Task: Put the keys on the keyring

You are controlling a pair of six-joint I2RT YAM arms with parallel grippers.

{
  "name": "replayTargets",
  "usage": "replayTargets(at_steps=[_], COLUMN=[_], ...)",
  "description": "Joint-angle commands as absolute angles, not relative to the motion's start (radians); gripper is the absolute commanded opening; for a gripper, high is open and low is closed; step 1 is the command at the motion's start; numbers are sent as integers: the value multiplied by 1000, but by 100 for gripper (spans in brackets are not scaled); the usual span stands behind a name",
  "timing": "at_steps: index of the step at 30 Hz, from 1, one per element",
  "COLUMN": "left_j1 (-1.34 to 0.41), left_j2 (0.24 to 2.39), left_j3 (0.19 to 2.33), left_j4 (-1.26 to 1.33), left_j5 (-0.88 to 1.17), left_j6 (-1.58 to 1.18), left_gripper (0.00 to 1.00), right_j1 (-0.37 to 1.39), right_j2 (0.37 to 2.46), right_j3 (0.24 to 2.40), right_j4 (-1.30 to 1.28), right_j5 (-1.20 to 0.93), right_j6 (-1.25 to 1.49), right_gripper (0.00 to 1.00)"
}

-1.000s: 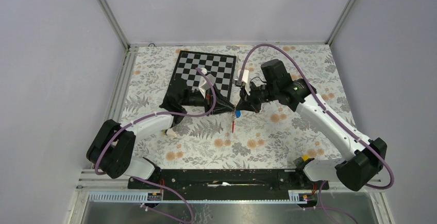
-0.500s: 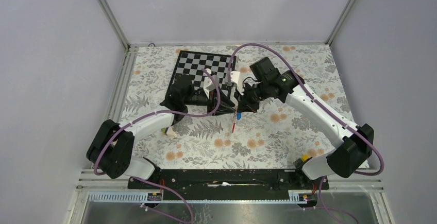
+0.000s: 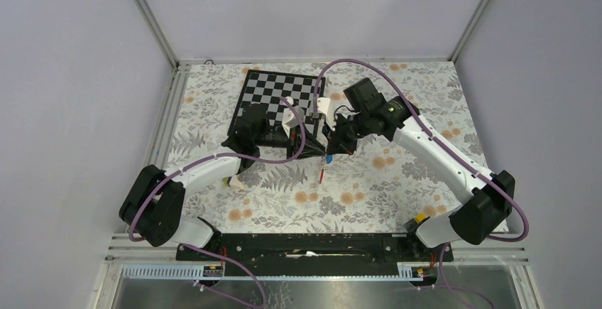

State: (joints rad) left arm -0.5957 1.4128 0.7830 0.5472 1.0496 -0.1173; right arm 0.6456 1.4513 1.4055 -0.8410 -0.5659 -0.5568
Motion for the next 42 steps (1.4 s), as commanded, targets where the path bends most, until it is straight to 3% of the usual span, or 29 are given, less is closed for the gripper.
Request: replayTargets(at_steps=[1, 9, 16, 20, 26, 29, 37, 42], left_j1=[-600, -601, -601, -601, -601, -601, -581, -580], left_j2=[1407, 1409, 1410, 1411, 1413, 1405, 1386, 1390], left_j3=[816, 816, 815, 815, 818, 816, 785, 755], left_j4=[566, 557, 552, 552, 553, 558, 763, 881], left_j5=[1067, 1074, 1078, 1082, 1090, 1091, 1137, 1158], left_j6=[-94, -88, -86, -86, -87, -87, -260, -346], left_gripper=[13, 6, 20, 20, 0, 0, 0, 0], right_j1=[655, 654, 654, 654, 654, 654, 648, 646], right_j2=[1429, 1420, 1419, 1417, 1413, 1407, 1326, 1301], right_j3=[1431, 1426, 1428, 1425, 1415, 1403, 1323, 1311], right_j4=[-820, -803, -797, -792, -788, -781, -701, -689], right_j5=[-578, -580, -581, -582, -580, -570, -542, -565], right_j6=[-556, -545, -542, -541, -539, -540, -539, -558], right_gripper=[0, 0, 0, 0, 0, 0, 27, 31])
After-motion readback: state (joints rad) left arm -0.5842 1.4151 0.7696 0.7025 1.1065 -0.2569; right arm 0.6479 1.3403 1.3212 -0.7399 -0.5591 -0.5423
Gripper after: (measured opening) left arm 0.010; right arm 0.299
